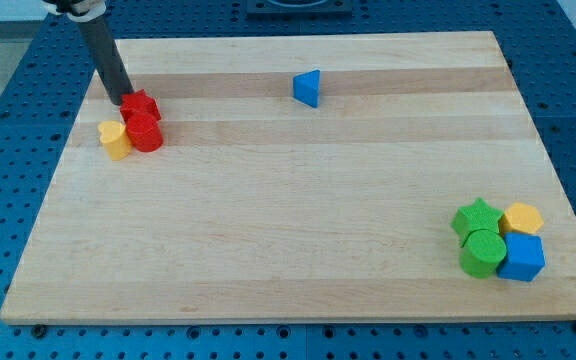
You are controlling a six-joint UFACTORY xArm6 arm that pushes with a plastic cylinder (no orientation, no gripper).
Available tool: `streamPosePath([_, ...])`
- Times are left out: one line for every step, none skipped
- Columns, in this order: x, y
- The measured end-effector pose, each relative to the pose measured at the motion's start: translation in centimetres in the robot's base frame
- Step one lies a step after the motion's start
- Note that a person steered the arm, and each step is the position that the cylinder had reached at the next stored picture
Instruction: Push the red star above the heart
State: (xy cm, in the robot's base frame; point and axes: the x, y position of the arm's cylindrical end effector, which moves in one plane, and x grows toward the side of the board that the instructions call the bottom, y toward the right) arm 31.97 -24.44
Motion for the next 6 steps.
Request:
streamPosePath([-0.9,0.0])
streamPosePath([-2.7,2.4])
streamPosePath([-2.0,5.3])
streamPosePath([-0.1,5.1])
streamPosePath([0.8,4.2])
streamPosePath([1.1,4.0])
